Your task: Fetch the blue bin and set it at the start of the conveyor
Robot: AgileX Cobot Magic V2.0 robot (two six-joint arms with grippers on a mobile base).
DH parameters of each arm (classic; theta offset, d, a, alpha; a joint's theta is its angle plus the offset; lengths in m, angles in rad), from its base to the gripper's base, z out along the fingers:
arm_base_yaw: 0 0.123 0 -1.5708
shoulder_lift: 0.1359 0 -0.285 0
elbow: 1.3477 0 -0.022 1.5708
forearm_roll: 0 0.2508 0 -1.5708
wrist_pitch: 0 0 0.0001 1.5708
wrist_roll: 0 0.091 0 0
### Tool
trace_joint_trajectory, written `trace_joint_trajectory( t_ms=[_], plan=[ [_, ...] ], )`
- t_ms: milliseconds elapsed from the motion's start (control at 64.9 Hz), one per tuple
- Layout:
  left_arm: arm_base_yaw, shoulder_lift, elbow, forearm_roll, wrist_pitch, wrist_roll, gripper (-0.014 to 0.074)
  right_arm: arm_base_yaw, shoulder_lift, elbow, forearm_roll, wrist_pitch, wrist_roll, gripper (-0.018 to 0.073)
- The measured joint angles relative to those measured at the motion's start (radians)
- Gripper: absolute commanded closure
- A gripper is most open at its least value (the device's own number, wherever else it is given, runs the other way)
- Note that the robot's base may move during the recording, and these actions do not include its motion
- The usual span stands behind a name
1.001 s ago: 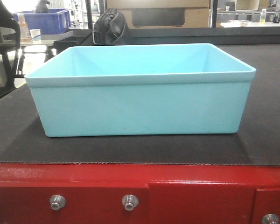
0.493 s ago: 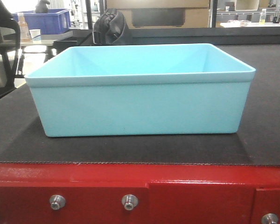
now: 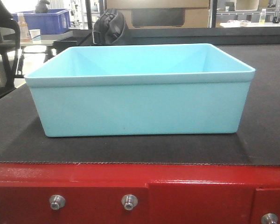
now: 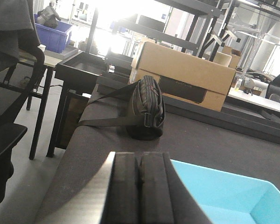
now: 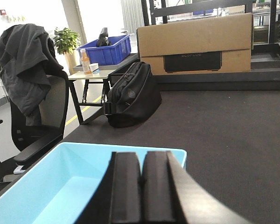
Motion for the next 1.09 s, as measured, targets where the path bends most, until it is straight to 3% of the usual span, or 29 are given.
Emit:
trace_joint_trajectory(
  t_ms=[108, 308, 416, 708, 1093],
  plan=[
    [0.0, 0.0, 0.0, 0.0, 0.002, 0.0, 0.0708, -0.016, -0.025, 0.007, 0.004, -0.009, -0.044, 0.0726],
    [0.0, 0.0, 0.0, 0.0, 0.003, 0.0, 0.0708, -0.15, -0.131, 0.102, 0.255, -0.037, -0.481, 0.0726],
    [0.0, 0.0, 0.0, 0.0, 0.003, 0.0, 0.0708, -0.233, -0.19, 0.186, 0.358, -0.072, -0.605, 0.0726],
    [0.0, 0.0, 0.0, 0.0, 0.003, 0.0, 0.0708, -0.395, -0.357, 0.427, 0.463, -0.166, -0.659, 0.0726],
    [0.0, 0.0, 0.0, 0.0, 0.005, 0.0, 0.0708, -0.416, -0.547, 0.605, 0.469, -0.131, -0.659, 0.0726]
  ],
)
